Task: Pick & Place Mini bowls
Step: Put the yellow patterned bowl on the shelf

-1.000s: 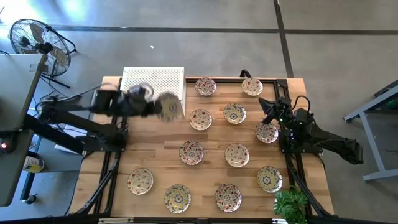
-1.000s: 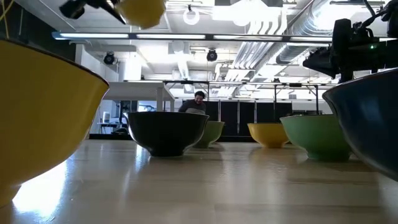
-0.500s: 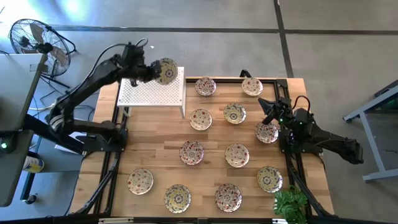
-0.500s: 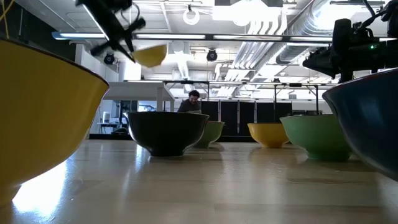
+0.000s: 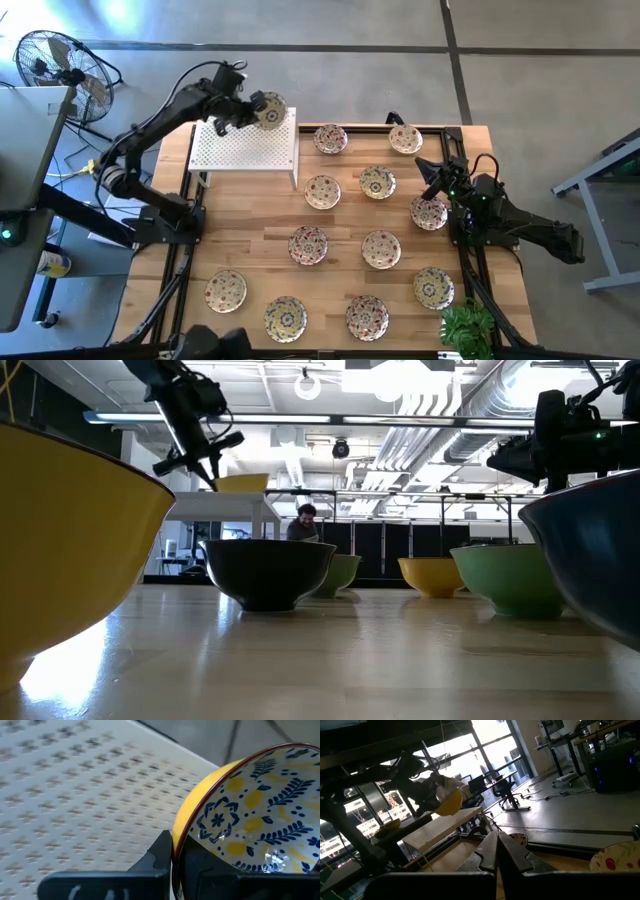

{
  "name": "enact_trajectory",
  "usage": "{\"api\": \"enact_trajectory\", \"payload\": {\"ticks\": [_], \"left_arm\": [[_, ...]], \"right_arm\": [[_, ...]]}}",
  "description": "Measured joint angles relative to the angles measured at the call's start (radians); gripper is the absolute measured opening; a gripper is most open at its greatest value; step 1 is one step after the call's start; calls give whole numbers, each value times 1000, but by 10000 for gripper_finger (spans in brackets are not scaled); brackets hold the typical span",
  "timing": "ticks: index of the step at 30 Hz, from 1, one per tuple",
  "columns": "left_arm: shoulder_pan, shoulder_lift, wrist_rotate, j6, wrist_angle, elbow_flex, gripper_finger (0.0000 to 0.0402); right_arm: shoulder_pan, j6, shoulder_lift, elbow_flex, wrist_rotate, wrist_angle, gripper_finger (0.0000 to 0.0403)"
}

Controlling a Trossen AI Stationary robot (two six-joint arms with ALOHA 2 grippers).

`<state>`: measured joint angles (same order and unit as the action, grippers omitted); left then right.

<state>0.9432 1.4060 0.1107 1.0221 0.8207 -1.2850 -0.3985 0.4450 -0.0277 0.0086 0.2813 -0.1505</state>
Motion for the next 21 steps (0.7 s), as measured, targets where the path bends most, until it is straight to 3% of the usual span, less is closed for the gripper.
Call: {"api": "enact_trajectory", "payload": {"ticks": [5, 21], "left_arm": [[0, 15, -39, 54, -8, 0, 11], [-1, 20, 1, 128, -9, 0, 27]], "right_arm": [[0, -7, 0, 0, 0, 0, 0], [0, -34, 0, 0, 4, 4, 0]]}}
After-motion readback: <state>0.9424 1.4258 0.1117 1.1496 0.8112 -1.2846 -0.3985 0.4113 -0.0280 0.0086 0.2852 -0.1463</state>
